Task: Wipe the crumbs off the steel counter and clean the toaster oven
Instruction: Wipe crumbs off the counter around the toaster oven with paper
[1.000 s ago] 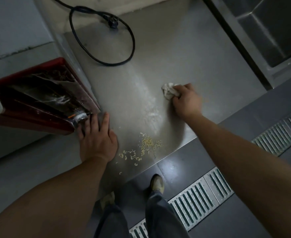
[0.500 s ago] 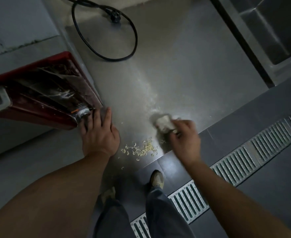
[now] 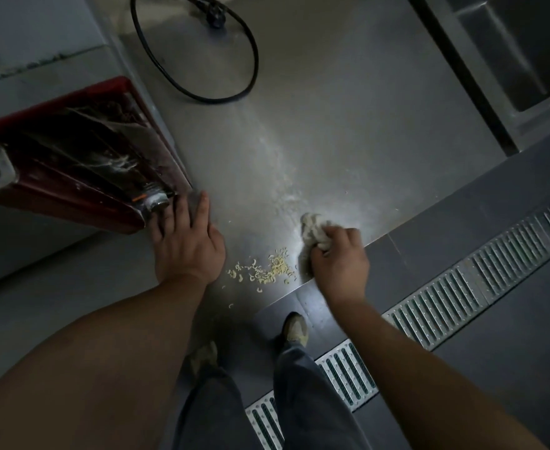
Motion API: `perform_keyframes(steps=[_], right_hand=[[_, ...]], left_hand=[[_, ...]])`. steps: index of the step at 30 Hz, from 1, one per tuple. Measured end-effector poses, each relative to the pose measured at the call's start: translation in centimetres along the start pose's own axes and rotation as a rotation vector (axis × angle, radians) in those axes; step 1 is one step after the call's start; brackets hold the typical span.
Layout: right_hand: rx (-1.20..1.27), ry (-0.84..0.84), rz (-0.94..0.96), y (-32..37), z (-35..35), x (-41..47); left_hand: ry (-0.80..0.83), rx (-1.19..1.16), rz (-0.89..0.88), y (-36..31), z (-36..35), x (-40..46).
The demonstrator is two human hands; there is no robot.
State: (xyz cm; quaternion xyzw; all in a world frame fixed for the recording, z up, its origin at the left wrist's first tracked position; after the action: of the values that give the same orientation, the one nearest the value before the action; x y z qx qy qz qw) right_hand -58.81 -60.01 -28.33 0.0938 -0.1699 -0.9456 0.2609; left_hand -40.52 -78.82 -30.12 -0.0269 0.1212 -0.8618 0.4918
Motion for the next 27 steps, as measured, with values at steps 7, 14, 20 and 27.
perform_keyframes(steps=[7, 14, 20, 27], right_hand=[[0.050, 0.071, 0.194, 6.3, -2.8, -5.6], [0.186, 0.093, 0.135, 6.8, -2.0, -5.2], [0.066, -0.104, -0.020, 1.5, 1.3, 0.7], [-0.038, -0.070, -0.084, -1.0, 1.7, 0.9]], left_hand=[[0.009, -0.013, 0.010, 0.1, -0.1, 0.1], [0.028, -0.008, 0.005, 0.3, -0.3, 0.1], [0.024, -0.028, -0.003, 0.5, -0.3, 0.1], [0.038, -0.017, -0.012, 0.4, -0.1, 0.0]])
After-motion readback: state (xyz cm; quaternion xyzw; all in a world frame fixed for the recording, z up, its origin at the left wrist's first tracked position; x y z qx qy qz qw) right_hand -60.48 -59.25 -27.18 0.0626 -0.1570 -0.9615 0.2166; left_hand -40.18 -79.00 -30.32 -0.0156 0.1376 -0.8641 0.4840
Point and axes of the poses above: each hand's wrist, its own x-axis towards the middle knuckle, its own z-axis out of the back of the hand, y = z × x, the point moved 3 cm from there along x, towards the middle knuckle, and after that the axes turned 6 degrees about -x, right-handed, at the moved point
